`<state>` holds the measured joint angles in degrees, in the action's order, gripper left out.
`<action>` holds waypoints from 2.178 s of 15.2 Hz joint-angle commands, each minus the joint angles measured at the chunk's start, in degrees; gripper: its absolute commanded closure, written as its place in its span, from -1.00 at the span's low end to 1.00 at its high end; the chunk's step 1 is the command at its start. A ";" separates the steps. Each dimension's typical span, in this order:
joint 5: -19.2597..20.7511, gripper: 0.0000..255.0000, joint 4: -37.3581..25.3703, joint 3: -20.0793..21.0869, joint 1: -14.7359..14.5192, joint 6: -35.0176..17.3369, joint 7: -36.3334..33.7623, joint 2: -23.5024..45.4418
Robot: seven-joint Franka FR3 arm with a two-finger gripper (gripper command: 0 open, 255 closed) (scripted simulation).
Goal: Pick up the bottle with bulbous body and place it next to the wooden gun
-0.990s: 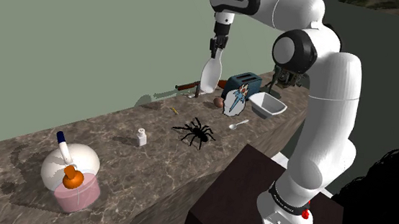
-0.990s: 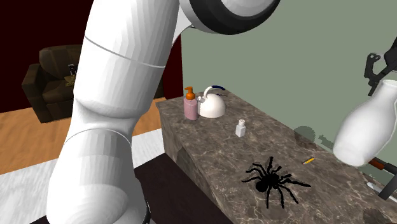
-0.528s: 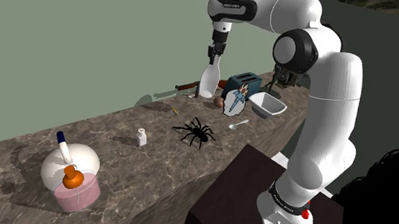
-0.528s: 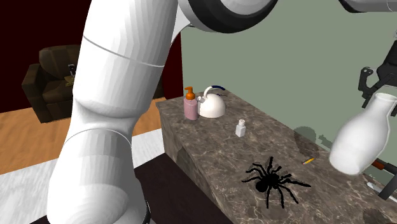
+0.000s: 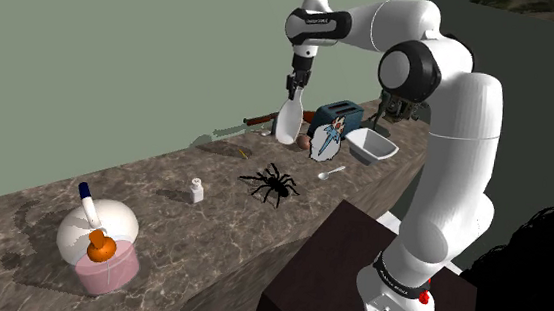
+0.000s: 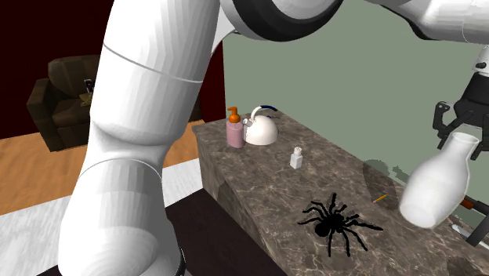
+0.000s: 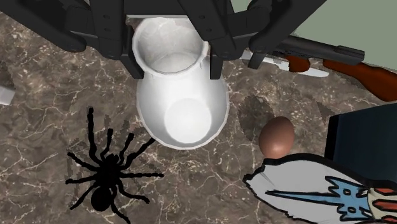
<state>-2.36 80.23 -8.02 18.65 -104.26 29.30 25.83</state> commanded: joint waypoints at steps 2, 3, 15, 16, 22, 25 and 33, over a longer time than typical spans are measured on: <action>-0.04 1.00 1.88 0.06 -0.09 -2.23 -0.06 0.27; -0.06 1.00 2.47 0.07 -0.10 -2.94 -0.05 0.40; -0.43 1.00 8.12 0.27 -0.11 -10.99 0.08 2.81; -0.47 1.00 8.49 0.30 -0.10 -11.62 0.10 3.08; -0.67 1.00 9.97 0.41 -0.06 -14.48 0.18 4.46; -0.67 1.00 9.97 0.41 -0.06 -14.48 0.18 4.46; -0.67 -1.00 9.95 0.41 -0.06 -14.46 0.18 4.47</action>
<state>-3.03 90.18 -7.60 18.59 -118.72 29.48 30.29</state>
